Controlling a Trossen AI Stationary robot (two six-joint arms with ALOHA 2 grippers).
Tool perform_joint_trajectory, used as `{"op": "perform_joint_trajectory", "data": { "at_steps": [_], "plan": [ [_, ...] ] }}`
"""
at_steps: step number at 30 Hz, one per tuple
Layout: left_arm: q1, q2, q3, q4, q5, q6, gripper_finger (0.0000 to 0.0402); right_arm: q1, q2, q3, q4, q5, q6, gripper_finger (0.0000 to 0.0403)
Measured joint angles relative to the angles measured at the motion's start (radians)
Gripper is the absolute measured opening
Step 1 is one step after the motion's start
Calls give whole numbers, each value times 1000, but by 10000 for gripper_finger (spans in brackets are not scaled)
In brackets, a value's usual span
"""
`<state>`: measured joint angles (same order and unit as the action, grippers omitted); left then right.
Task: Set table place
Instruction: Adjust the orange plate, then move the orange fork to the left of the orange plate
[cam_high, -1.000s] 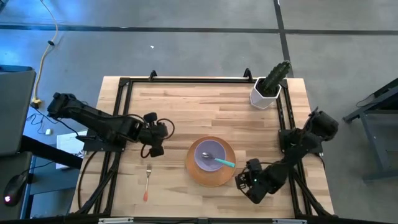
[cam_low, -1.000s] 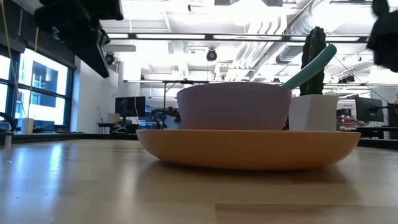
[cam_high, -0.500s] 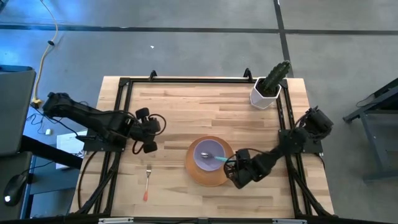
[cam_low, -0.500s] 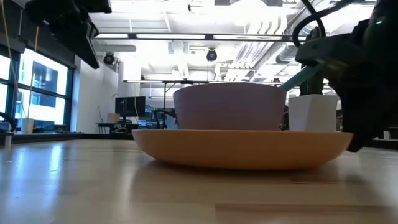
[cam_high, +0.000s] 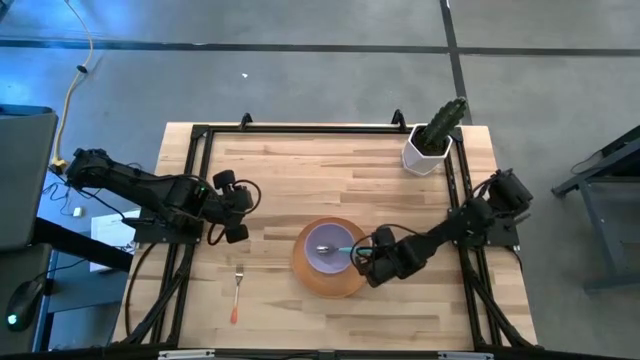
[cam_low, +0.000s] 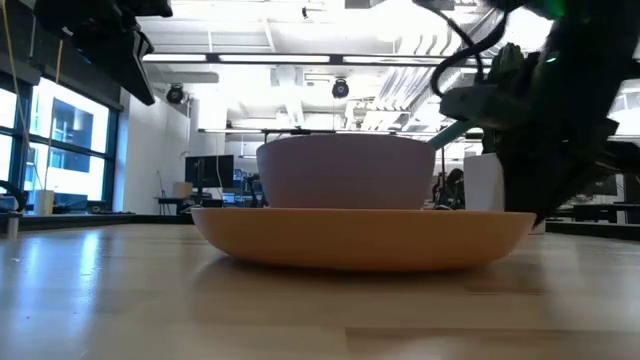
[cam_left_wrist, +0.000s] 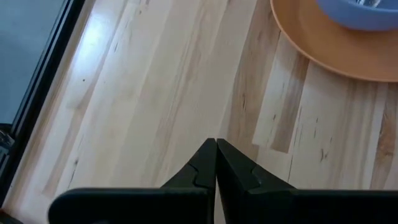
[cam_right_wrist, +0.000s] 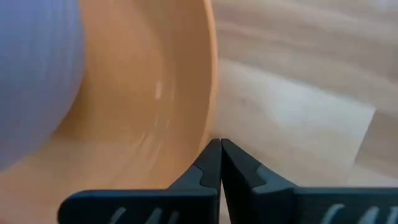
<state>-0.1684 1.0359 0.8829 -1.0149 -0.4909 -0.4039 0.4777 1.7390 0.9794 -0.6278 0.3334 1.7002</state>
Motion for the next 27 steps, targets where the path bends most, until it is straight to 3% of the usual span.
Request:
{"op": "perform_joint_trajectory", "data": {
  "at_steps": [8, 16, 19, 22, 27],
  "plan": [
    [-2, 0, 0, -49, 0, -59, 0, -17, -48, 0, -17, -50, -60, 0],
    [-2, 0, 0, -60, 21, -157, 0, 91, -198, 4, -194, -117, 27, 0],
    [-16, 0, 0, -76, 26, -299, 0, 143, -253, 52, -349, -92, 114, 0],
    [-73, 2, 0, -98, -1, -466, 0, 186, -288, 147, -561, 1, 162, 0],
    [-223, 54, 0, -168, -2, -878, 0, 182, -302, 360, -960, 160, 108, 0]
  ]
}}
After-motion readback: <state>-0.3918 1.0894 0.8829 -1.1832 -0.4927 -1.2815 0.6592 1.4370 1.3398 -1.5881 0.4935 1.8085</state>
